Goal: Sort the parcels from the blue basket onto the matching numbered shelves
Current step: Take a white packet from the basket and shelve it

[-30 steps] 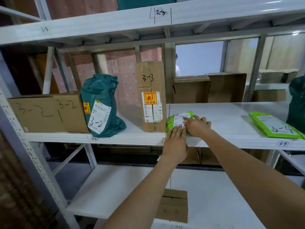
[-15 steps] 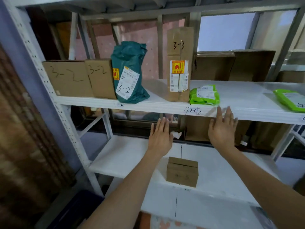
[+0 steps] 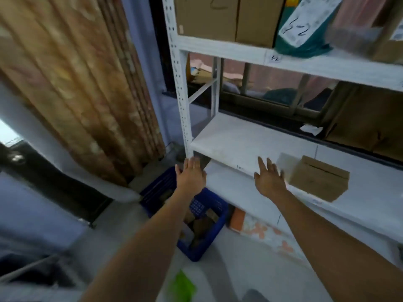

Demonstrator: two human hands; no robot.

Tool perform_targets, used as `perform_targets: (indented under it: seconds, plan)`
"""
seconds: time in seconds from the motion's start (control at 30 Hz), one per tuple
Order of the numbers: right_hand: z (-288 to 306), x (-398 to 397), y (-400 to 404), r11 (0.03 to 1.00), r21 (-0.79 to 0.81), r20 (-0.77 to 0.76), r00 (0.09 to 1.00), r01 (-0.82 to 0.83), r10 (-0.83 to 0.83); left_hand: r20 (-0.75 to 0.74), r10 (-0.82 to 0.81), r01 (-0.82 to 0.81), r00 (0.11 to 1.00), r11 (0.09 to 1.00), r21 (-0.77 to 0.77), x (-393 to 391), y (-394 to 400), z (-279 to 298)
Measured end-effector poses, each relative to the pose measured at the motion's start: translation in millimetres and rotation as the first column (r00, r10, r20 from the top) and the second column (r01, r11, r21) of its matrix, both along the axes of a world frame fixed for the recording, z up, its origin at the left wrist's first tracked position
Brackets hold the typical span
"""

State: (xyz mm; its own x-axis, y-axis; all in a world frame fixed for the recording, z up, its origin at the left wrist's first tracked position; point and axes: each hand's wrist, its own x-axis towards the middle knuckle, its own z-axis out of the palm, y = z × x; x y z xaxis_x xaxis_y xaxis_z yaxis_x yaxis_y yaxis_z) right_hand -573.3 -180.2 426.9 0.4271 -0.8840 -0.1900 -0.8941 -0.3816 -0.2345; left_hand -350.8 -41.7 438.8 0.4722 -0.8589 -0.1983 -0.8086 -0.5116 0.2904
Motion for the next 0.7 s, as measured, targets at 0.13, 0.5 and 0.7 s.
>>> perform_targets:
  seconds: [0.13,0.5,0.7]
  plan:
    - [-31,59,35,0.987,0.11,-0.071,0.99,-0.117,0.125,-0.071,0.187,-0.173,0.98,0.97,0.172,49,53,-48]
    - [-110,176,23,0.891,0.333,-0.107,0.927,-0.308,0.36,-0.174,0.484,-0.39,0.858,0.832,0.395,116,95,-133]
    - [-164,224,-8,0.831,0.457,-0.104,0.908,-0.318,0.405,-0.171,0.54,-0.421,0.824,0.786,0.454,146,66,-166]
